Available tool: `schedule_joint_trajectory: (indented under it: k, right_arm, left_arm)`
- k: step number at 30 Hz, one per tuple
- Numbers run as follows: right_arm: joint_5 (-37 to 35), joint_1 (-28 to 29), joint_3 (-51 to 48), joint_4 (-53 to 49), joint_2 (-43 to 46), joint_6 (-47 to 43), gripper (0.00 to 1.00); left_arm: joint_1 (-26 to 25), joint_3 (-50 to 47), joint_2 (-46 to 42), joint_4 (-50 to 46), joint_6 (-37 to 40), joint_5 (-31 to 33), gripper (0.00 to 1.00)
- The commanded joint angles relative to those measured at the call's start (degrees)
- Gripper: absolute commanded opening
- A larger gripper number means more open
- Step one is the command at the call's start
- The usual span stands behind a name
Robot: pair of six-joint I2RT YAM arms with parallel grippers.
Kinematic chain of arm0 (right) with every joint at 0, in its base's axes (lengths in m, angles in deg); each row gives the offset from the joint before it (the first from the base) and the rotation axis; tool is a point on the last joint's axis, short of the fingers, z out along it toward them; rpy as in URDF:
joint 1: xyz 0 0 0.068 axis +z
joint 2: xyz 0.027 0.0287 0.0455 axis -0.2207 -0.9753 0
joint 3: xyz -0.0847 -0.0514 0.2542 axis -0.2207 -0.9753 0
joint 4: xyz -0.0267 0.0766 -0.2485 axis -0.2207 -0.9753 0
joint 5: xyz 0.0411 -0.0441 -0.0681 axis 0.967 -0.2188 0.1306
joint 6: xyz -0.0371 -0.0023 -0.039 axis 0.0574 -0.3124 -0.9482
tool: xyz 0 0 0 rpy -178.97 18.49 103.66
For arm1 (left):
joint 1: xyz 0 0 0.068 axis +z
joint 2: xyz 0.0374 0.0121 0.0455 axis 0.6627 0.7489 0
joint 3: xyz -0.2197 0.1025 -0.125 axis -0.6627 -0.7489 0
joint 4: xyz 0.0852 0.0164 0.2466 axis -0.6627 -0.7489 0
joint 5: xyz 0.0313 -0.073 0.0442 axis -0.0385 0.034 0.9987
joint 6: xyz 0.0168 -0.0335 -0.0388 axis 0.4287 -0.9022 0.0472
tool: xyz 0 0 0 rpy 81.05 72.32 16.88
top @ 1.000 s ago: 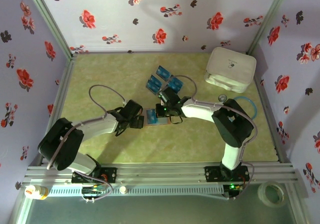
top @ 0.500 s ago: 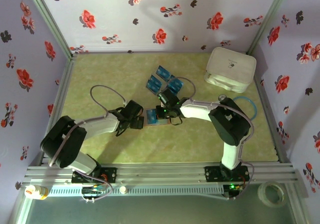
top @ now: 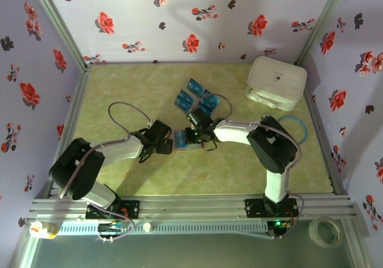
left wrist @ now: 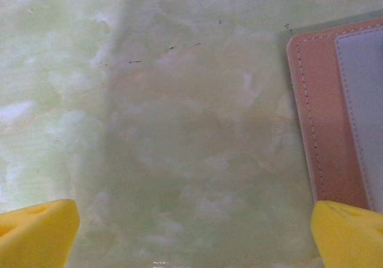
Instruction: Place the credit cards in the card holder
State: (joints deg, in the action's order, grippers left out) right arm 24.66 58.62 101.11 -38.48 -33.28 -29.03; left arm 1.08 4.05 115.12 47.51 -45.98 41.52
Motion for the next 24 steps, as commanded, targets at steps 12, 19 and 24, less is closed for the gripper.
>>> schedule_joint_trajectory:
  k: [12, 19, 24]
  right_arm:
    - [1.6, 2.5, 3.6, -0.3, -3.2, 1.5, 0.04]
    - [0.7, 2.6, 3.8, -1.5, -2.1, 0.7, 0.04]
    - [-0.5, 1.6, 2.2, -2.1, 0.3, 0.0, 0.04]
  left_arm:
    - [0.4, -1.1, 0.5, 0.8, -0.5, -0.6, 1.0]
    - [0.4, -0.5, -0.8, -0.4, -0.5, -0.6, 1.0]
    - [2.0, 0.6, -4.1, -3.1, -1.6, -0.6, 1.0]
